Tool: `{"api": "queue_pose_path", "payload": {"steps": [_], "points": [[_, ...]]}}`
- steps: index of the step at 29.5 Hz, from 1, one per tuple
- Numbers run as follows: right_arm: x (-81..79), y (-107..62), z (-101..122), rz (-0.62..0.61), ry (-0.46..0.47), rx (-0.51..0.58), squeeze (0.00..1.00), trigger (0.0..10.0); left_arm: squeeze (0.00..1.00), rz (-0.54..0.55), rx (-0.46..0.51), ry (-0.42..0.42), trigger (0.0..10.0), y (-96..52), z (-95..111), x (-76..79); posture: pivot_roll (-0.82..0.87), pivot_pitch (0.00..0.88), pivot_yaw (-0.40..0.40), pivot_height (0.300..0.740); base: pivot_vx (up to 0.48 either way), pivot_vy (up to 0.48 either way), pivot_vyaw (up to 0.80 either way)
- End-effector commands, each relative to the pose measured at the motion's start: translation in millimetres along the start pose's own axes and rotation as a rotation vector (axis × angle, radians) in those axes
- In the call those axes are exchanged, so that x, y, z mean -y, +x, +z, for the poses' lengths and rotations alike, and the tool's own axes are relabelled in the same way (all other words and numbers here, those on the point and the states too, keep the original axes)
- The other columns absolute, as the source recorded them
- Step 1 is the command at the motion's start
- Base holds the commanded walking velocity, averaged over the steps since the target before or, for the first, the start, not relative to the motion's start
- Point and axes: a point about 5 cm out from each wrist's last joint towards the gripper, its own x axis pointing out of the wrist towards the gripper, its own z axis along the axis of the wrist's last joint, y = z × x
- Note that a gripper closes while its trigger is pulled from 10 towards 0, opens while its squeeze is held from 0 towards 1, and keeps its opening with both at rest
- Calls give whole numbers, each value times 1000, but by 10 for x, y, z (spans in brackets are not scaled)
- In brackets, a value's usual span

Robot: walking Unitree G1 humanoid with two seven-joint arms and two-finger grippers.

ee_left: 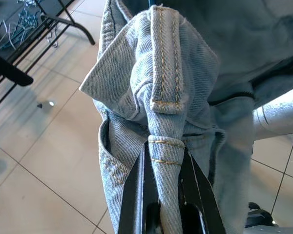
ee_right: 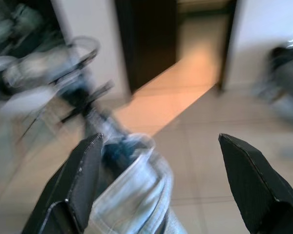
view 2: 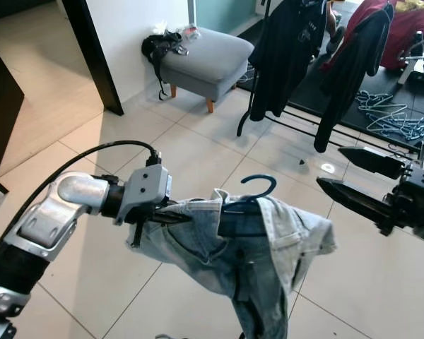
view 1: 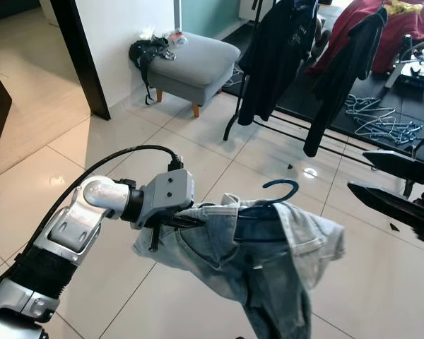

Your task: Hang hanger

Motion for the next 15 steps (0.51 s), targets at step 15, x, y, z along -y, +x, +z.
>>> {"api": "queue_pose_path", "payload": {"steps": [15], "points": [[-229,-14,-391,372,-14,-525,0,10000,0,-163,156,169,10000,-103,456,-97,-50,167,-18,740,0,0,0]]}}
